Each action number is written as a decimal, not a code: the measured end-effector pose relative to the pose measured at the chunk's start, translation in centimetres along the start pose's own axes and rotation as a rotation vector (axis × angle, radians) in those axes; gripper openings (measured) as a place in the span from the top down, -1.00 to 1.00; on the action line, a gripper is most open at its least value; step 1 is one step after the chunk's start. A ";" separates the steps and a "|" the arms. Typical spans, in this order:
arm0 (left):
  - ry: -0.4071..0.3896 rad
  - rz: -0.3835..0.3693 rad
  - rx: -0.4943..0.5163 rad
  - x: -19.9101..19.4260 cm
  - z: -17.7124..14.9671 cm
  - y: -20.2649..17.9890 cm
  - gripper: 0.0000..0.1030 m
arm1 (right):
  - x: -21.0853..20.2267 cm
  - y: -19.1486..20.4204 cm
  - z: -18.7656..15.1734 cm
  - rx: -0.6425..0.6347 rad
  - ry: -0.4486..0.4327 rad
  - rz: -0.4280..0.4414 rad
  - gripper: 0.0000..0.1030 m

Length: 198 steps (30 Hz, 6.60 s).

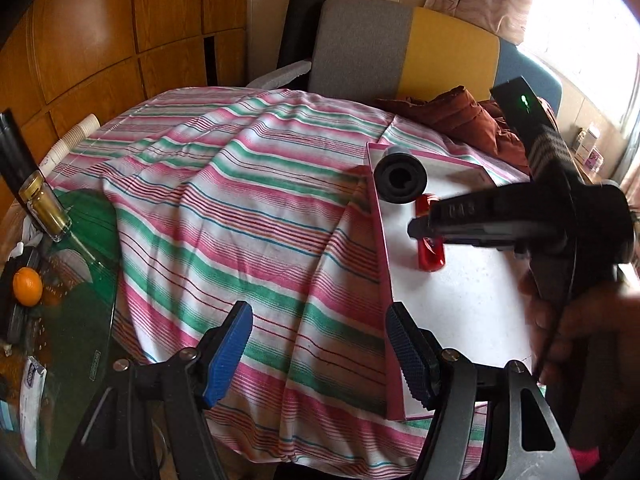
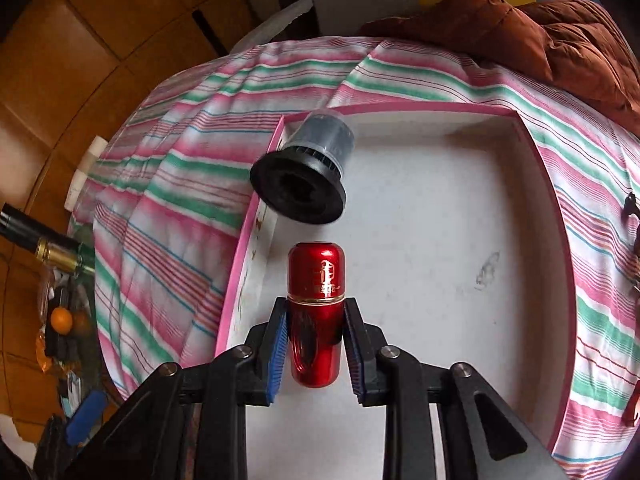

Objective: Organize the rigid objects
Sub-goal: 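Carry the red tube into the tray beside the cylinder and open the right gripper, then move both grippers back over the toy pile, then grasp the white-green square toy with the left gripper, then carry the white-green toy into the tray and release it while the right grasps the brown spiky ball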

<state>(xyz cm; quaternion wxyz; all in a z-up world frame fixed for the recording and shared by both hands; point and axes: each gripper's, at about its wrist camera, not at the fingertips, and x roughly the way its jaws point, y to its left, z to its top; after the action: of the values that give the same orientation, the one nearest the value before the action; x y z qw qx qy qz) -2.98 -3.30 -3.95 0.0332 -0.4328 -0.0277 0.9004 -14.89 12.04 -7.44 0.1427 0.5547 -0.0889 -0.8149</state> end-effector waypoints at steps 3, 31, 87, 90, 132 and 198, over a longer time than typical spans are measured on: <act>-0.001 0.002 -0.003 -0.1 0.0 0.1 -0.35 | -0.1 0.1 0.4 0.003 -0.011 0.021 0.48; -0.020 0.002 0.044 -1.1 0.0 -1.4 -0.35 | -4.9 -0.3 -2.3 -0.043 -0.121 -0.022 0.38; 0.004 -0.402 0.835 3.5 2.8 -33.0 -0.60 | -21.8 -36.6 -13.7 0.878 -0.423 -0.216 0.27; 0.005 -0.407 0.881 4.8 3.3 -35.1 -0.64 | -21.8 -36.8 -13.7 0.890 -0.419 -0.189 0.27; 0.218 -0.479 0.654 4.6 -3.7 -30.0 -0.24 | -19.6 -37.8 -13.5 0.905 -0.309 -0.160 0.25; 0.044 -0.380 0.200 -2.9 -0.2 -9.3 -0.22 | -10.5 -21.8 -7.2 0.172 -0.126 -0.139 -0.14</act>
<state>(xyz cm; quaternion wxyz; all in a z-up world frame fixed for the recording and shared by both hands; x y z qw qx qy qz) -0.68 5.68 -1.07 0.2458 -0.4340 -0.0188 0.8665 -7.49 36.17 -7.47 0.0318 0.5174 -0.1287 -0.8454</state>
